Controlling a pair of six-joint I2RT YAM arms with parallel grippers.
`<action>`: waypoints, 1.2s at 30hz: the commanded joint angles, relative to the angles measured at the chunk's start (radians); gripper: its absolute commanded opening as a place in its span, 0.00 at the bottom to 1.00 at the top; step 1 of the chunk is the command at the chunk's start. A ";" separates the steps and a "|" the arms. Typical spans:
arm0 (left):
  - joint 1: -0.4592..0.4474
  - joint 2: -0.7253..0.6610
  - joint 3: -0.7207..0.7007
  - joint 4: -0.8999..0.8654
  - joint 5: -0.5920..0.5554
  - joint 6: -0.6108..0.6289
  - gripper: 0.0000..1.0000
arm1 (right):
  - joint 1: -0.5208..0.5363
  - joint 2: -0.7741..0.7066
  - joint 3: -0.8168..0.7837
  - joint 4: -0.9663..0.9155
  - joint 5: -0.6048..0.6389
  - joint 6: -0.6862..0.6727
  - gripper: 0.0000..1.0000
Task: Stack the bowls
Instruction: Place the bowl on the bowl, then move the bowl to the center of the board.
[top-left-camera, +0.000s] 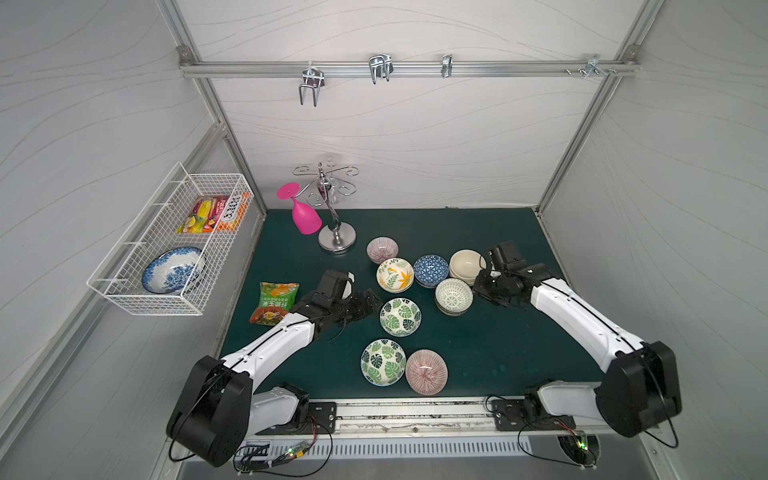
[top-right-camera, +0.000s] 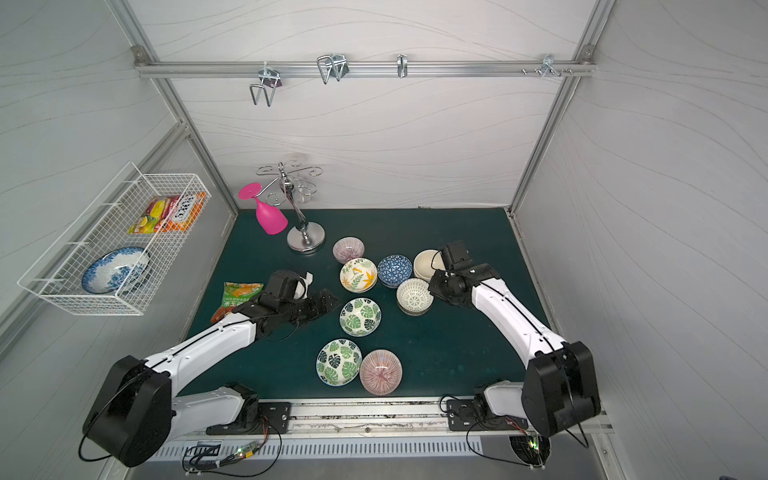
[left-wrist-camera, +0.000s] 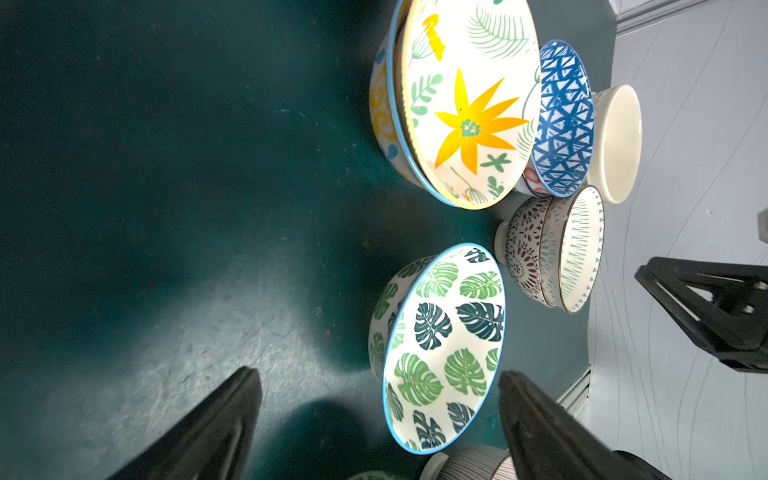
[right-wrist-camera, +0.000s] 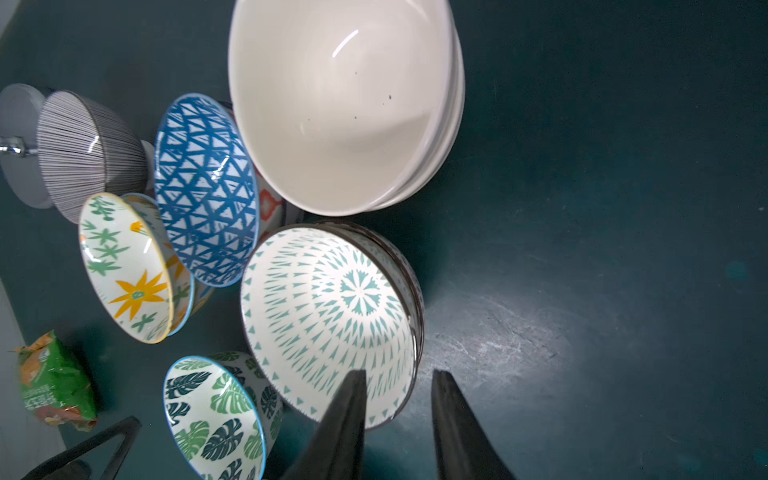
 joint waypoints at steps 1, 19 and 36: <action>-0.040 0.038 0.064 -0.039 -0.043 0.029 0.93 | -0.006 -0.056 -0.027 -0.052 0.012 -0.016 0.32; -0.201 0.252 0.183 -0.143 -0.166 -0.034 0.46 | -0.094 -0.258 -0.113 -0.091 -0.056 -0.068 0.33; -0.250 0.310 0.262 -0.186 -0.202 -0.049 0.08 | -0.171 -0.322 -0.114 -0.108 -0.036 -0.081 0.99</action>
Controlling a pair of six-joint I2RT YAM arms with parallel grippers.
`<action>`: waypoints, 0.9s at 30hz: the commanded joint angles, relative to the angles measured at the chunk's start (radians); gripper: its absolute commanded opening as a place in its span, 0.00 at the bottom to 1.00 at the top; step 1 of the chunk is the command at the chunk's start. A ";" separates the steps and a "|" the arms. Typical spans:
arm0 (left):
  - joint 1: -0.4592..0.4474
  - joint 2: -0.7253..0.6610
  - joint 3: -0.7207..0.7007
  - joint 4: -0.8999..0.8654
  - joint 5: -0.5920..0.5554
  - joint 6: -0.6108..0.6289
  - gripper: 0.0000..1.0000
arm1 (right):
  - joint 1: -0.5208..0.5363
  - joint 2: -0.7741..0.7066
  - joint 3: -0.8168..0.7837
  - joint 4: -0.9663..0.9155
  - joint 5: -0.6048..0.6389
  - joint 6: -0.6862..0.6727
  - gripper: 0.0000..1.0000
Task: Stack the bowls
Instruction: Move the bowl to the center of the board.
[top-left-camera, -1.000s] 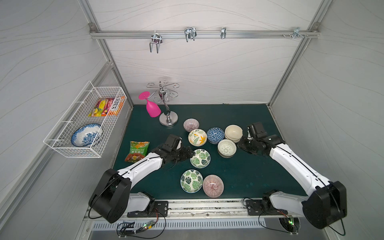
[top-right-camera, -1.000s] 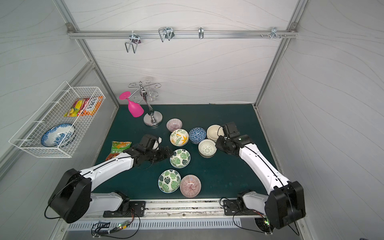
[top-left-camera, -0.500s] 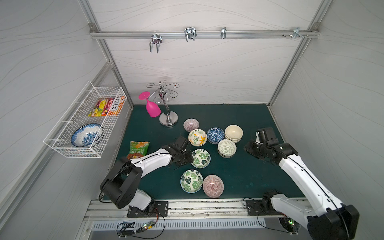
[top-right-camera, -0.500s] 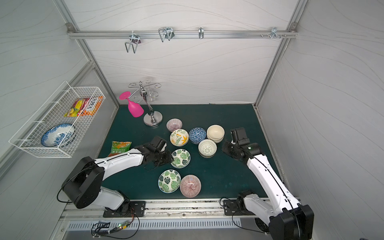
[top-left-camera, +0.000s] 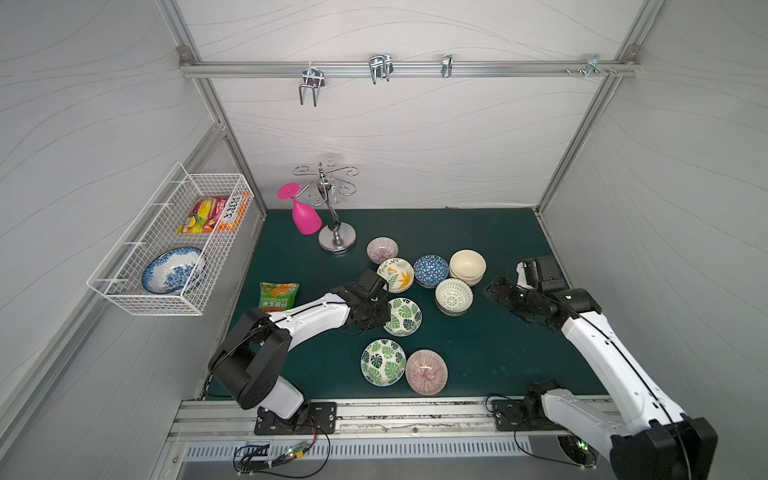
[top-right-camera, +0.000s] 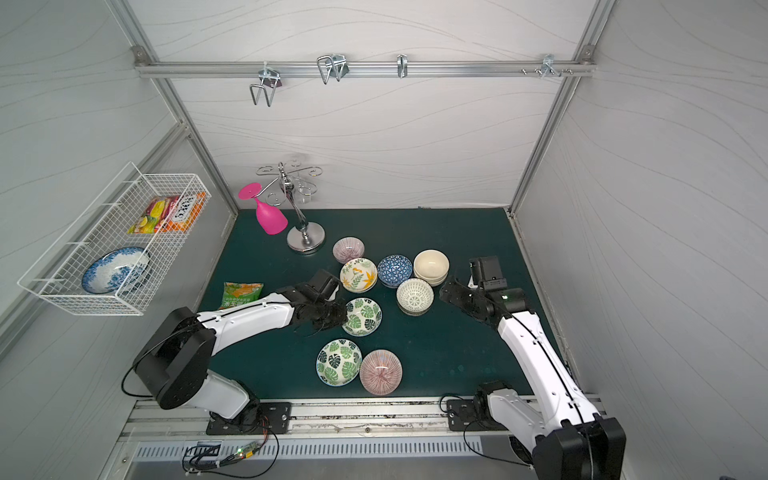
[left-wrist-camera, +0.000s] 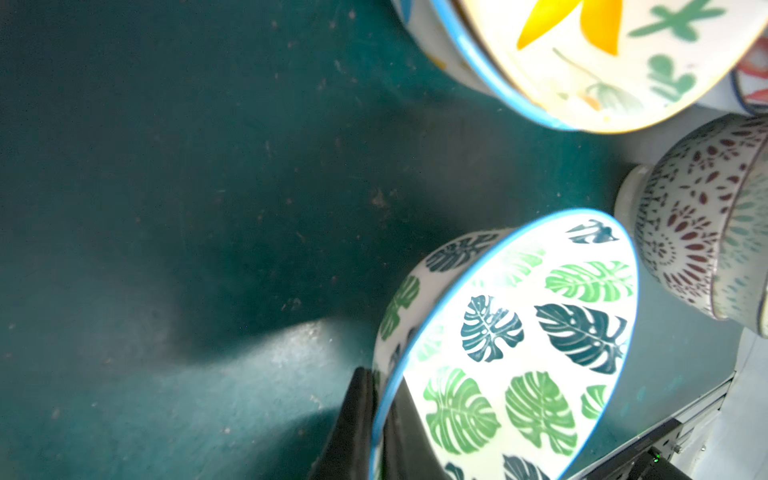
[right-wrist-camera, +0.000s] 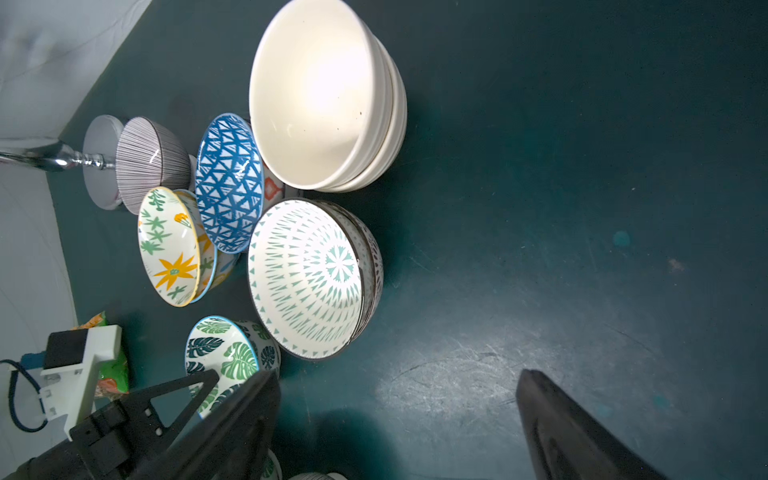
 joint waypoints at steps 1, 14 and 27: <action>-0.022 0.026 0.060 -0.009 -0.023 -0.008 0.06 | -0.010 -0.039 0.001 -0.038 0.043 0.021 0.99; -0.049 0.116 0.137 0.028 -0.044 -0.044 0.00 | -0.011 -0.064 0.018 -0.071 0.046 0.017 0.99; -0.047 0.179 0.216 -0.004 -0.079 -0.022 0.00 | -0.011 -0.076 0.043 -0.106 0.062 -0.006 0.99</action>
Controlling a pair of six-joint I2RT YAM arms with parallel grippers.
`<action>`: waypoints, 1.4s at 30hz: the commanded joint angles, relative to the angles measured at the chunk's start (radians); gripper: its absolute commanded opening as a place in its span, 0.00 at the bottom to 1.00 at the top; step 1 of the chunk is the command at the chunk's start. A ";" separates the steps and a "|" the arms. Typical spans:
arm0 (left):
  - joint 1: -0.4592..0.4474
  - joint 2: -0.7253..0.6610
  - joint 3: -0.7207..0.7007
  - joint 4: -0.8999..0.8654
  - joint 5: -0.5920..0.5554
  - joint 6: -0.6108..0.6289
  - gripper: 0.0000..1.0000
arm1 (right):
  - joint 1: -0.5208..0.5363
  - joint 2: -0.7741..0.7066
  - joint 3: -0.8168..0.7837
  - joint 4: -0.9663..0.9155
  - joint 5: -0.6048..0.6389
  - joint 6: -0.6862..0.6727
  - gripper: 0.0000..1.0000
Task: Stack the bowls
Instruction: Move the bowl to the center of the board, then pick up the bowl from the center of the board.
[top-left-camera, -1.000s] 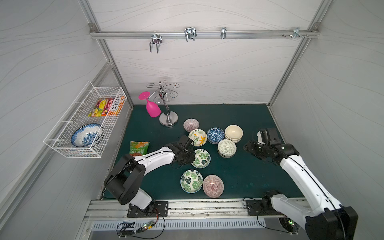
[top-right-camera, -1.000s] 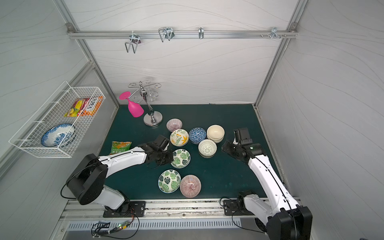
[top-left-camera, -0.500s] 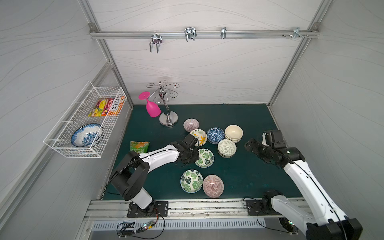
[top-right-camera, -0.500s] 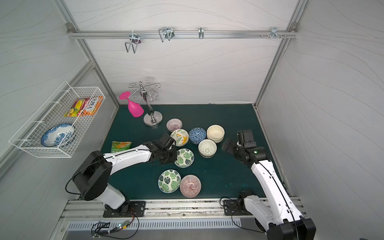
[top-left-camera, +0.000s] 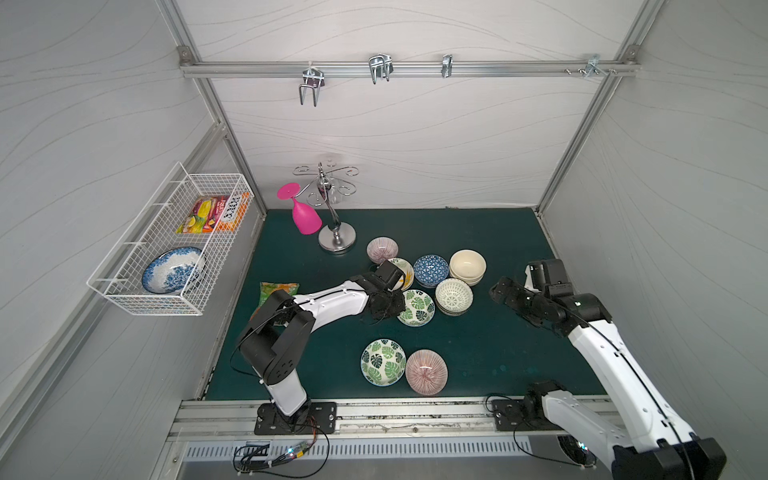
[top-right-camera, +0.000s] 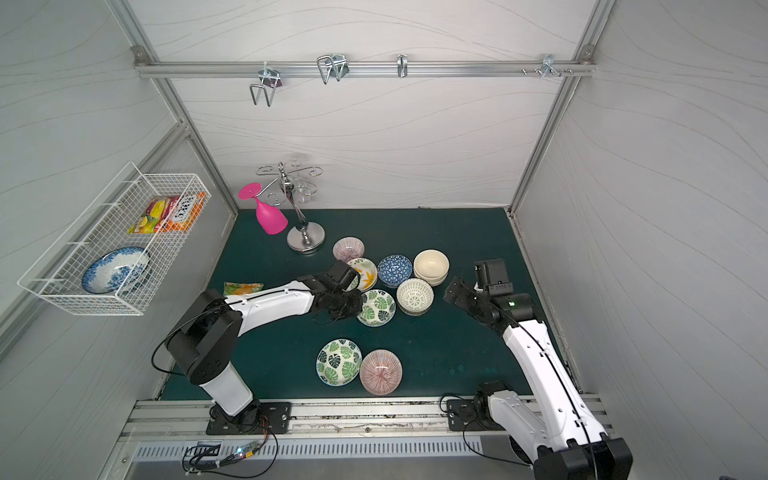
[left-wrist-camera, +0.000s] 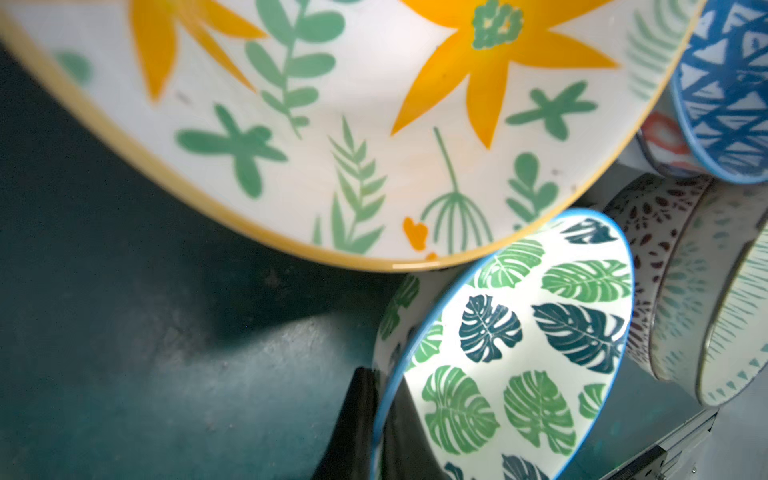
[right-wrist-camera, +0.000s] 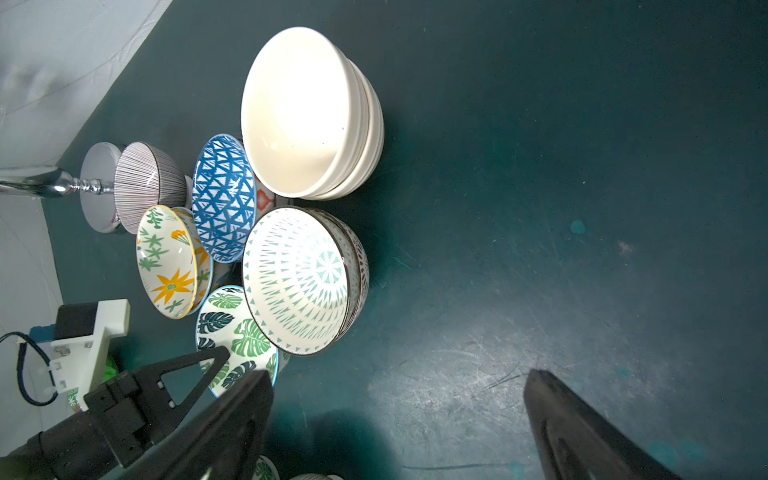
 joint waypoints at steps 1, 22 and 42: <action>-0.003 0.008 0.043 -0.013 -0.049 0.015 0.00 | -0.005 -0.026 0.030 -0.035 0.008 -0.024 0.99; -0.003 -0.387 -0.137 -0.174 -0.125 0.020 0.89 | -0.019 -0.116 -0.013 -0.037 -0.246 -0.048 0.99; -0.087 -0.823 -0.527 -0.280 -0.103 -0.268 0.70 | 0.438 -0.055 0.027 -0.134 0.121 0.165 0.97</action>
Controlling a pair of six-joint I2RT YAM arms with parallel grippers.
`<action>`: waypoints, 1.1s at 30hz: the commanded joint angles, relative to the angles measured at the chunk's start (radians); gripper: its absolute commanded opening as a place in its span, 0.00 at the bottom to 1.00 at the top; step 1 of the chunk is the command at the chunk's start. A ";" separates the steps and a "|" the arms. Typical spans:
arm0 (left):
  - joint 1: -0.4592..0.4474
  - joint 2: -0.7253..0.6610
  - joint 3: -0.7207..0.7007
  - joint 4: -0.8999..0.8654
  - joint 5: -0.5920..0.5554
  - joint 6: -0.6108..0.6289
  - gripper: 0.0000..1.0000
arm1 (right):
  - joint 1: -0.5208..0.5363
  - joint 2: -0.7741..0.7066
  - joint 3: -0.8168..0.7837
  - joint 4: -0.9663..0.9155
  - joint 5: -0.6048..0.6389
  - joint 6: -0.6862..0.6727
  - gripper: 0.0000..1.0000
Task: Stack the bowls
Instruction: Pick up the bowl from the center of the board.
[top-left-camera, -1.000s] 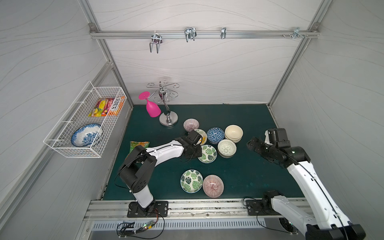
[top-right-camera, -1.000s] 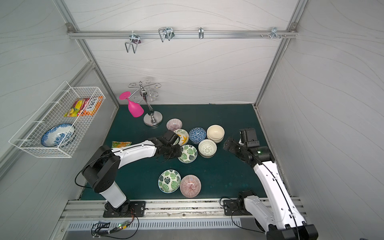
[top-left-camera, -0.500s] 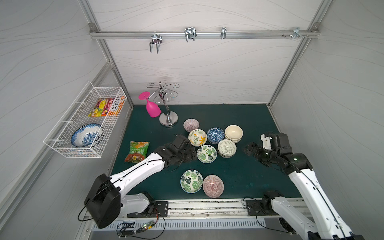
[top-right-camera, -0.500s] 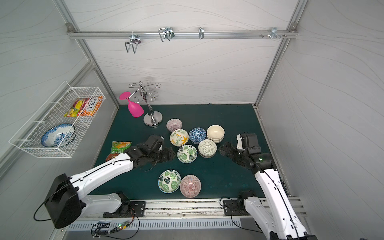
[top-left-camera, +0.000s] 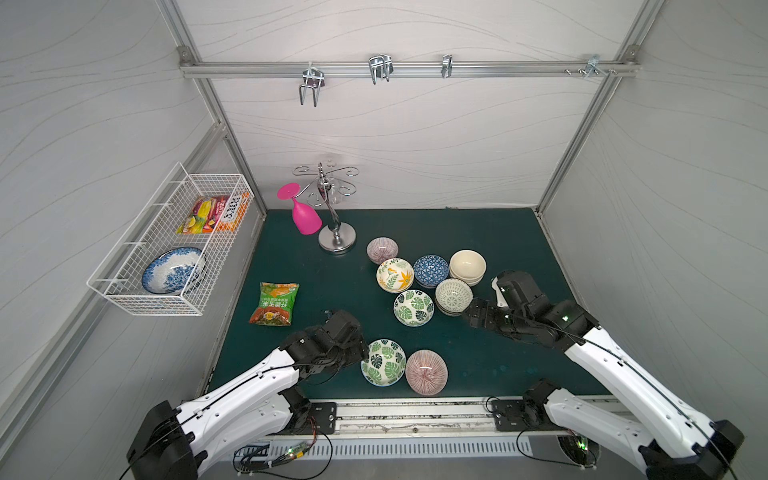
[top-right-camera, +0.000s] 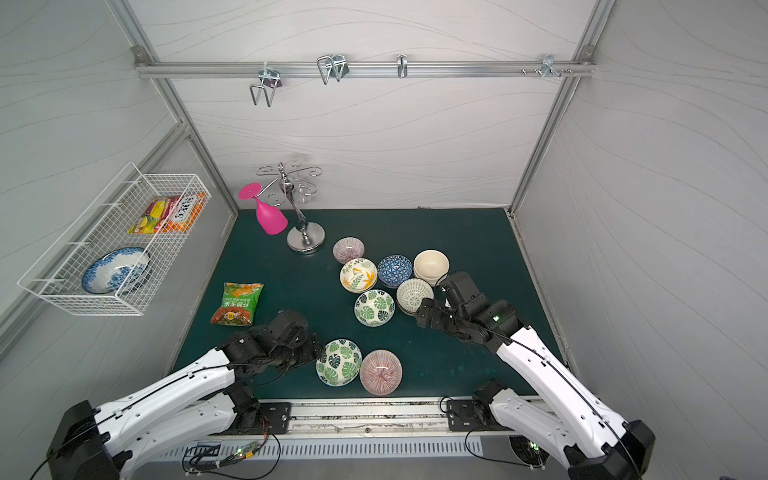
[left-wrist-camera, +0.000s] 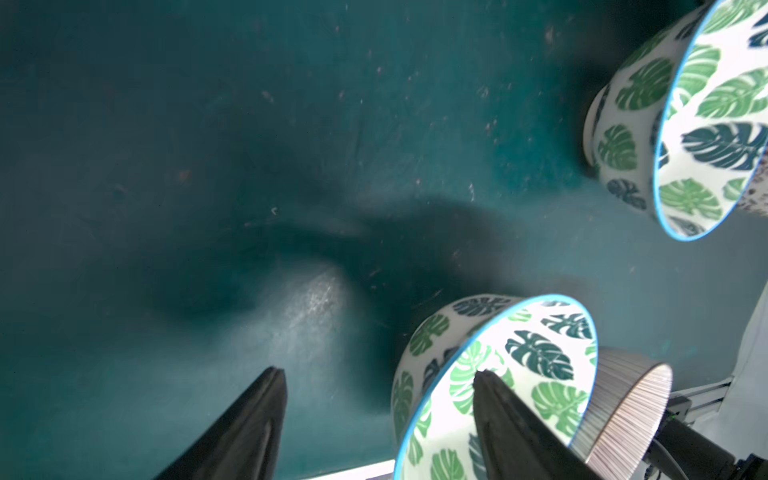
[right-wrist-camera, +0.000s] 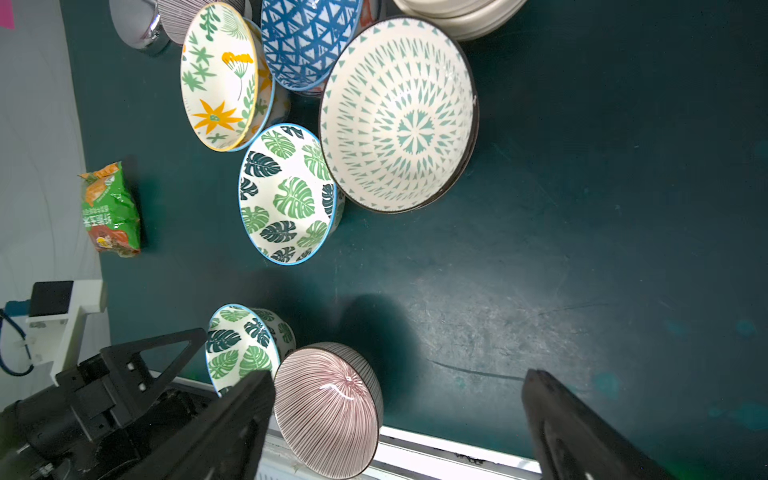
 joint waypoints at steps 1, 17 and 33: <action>-0.012 0.010 -0.009 0.027 0.009 -0.025 0.66 | 0.012 -0.030 0.011 -0.060 0.074 0.045 0.97; -0.053 0.042 -0.028 0.096 0.003 -0.015 0.29 | 0.015 -0.171 -0.033 -0.125 0.101 0.090 0.95; -0.056 -0.108 -0.019 0.017 -0.049 -0.006 0.06 | 0.015 -0.185 -0.060 -0.083 0.096 0.092 0.95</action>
